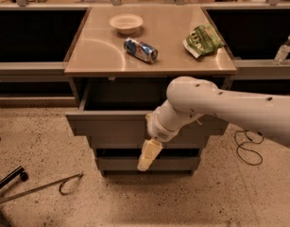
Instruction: Close top drawer
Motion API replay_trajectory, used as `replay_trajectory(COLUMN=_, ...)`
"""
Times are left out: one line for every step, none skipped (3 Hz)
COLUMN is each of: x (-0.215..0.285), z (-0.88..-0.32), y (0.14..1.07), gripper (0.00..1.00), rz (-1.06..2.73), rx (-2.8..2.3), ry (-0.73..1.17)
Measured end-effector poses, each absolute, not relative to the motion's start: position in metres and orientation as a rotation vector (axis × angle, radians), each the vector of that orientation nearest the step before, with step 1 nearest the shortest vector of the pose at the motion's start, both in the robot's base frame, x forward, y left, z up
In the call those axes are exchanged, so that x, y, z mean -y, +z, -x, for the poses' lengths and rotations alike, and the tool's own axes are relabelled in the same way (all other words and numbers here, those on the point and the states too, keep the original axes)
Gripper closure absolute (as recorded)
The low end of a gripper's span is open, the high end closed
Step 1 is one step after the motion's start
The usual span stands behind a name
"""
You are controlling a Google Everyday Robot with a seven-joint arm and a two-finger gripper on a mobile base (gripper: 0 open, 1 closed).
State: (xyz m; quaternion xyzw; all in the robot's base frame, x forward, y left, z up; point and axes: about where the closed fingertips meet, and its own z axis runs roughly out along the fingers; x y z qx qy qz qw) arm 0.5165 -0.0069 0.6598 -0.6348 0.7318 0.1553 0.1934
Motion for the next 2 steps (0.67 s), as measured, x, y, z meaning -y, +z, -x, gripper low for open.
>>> replay_trajectory(x=0.0067, z=-0.5553, y=0.6706, gripper=0.00, rz=1.751, rx=-2.046, ry=0.382)
replay_trajectory(x=0.0058, z=-0.5628, y=0.6779, gripper=0.00, rz=1.739, rx=-2.036, ry=0.372)
